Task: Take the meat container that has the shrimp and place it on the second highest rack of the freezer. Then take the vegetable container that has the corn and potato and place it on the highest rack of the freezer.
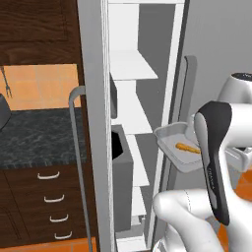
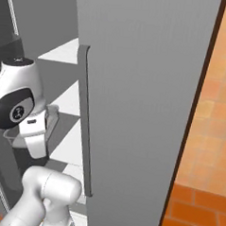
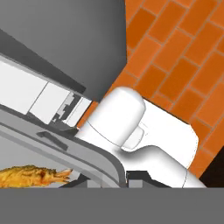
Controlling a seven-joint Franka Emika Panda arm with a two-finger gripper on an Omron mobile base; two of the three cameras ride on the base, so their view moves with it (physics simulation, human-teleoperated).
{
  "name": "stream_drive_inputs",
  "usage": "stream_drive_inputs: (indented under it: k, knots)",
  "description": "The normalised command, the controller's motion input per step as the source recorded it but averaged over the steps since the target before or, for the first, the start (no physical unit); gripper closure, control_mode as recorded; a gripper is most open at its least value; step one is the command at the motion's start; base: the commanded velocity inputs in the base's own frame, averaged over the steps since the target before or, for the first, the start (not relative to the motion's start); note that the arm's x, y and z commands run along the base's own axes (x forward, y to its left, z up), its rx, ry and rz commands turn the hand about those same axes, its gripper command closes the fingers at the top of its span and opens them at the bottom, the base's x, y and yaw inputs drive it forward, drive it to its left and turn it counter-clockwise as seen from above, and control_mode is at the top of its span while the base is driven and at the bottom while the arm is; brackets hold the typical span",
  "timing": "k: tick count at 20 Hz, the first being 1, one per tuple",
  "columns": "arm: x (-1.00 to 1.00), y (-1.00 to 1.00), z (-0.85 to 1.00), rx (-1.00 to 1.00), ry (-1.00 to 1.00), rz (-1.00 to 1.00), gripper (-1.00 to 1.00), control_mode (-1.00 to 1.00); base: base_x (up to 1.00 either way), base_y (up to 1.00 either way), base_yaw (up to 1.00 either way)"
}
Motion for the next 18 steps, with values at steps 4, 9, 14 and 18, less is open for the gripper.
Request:
stream_drive_inputs:
  k: [4,9,14,18]
  knots:
    - [0.37,0.16,0.09,0.08,0.00,-0.03,1.00,-1.00,0.22,0.07,-0.03]
    - [0.83,0.22,0.07,0.08,-0.03,-0.01,1.00,-1.00,0.00,0.00,0.00]
    - [0.84,0.35,-0.21,0.00,-0.11,-0.06,1.00,-1.00,0.00,0.00,0.00]
    - [0.87,0.02,-0.34,0.01,-0.04,0.00,1.00,-1.00,0.00,0.00,0.00]
